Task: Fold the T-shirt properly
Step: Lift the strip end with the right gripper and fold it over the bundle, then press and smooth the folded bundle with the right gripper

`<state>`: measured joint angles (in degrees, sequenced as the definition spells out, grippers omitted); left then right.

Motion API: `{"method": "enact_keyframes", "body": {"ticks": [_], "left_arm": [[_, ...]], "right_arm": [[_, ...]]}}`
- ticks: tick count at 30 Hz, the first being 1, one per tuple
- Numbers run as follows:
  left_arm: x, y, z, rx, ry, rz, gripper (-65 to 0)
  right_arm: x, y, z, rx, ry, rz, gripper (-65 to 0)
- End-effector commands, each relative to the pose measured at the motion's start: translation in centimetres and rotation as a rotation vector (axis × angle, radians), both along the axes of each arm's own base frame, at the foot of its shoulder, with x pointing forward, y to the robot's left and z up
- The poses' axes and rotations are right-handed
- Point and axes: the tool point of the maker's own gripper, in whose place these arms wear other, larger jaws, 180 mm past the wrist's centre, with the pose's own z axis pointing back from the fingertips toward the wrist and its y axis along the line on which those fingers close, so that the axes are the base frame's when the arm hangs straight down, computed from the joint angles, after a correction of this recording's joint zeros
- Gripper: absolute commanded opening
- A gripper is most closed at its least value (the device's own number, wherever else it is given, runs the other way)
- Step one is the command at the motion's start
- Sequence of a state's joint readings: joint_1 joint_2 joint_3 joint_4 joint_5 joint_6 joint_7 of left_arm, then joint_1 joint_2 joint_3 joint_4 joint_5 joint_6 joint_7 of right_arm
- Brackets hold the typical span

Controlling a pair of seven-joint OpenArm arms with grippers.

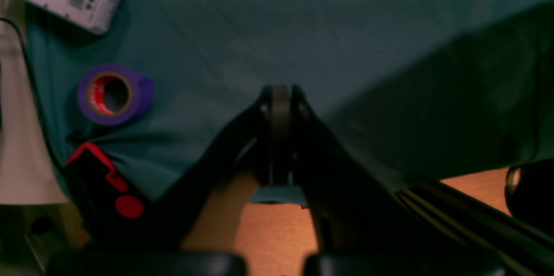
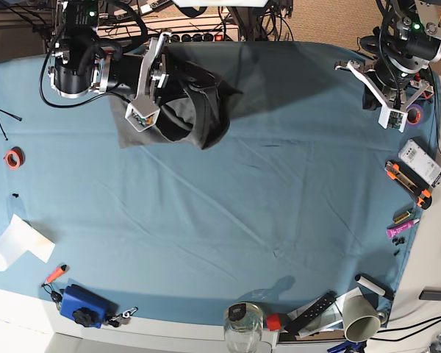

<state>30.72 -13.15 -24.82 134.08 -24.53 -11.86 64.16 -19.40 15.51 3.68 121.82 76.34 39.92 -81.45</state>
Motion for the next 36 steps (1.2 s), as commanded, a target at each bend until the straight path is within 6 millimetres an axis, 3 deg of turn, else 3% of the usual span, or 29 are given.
{"method": "enact_keyframes", "body": {"ticks": [1,8,14,18,21,24,29,32,36], "left_arm": [[0.2,-0.1,0.6,0.003,-0.028,-0.006,-65.0],[0.0,-0.1,0.5,0.003,-0.021,-0.006,-65.0],[0.0,-0.1,0.5,0.003,-0.021,-0.006,-65.0],[0.0,-0.1,0.5,0.003,-0.021,-0.006,-65.0],[0.0,-0.1,0.5,0.003,-0.021,-0.006,-65.0],[0.0,-0.1,0.5,0.003,-0.021,-0.005,-65.0],[0.0,-0.1,0.5,0.003,-0.021,-0.005,-65.0],[-0.1,-0.1,0.5,0.003,-0.021,-0.005,-65.0],[-0.1,-0.1,0.5,0.001,-0.019,-0.006,-65.0]], "right_arm": [[0.2,0.4,1.3,0.055,-0.024,-0.004,-59.8],[-0.2,-1.3,-2.5,-0.151,0.002,-0.044,-59.8],[-0.8,-1.8,-3.3,-0.186,0.024,-0.046,-59.7],[-1.4,-2.1,-4.0,-0.213,0.044,-0.048,-55.0],[-1.8,-1.9,-4.0,-0.203,0.055,-0.045,-49.0],[-1.7,-1.8,-3.6,-0.199,0.038,-0.041,-48.9],[-1.3,-0.8,-0.4,-0.189,-0.091,-0.015,-49.0],[-0.2,-2.1,-0.3,-0.271,-0.144,-0.078,-49.0],[3.2,-5.7,0.6,-0.323,-0.232,-0.307,-49.1]]}}
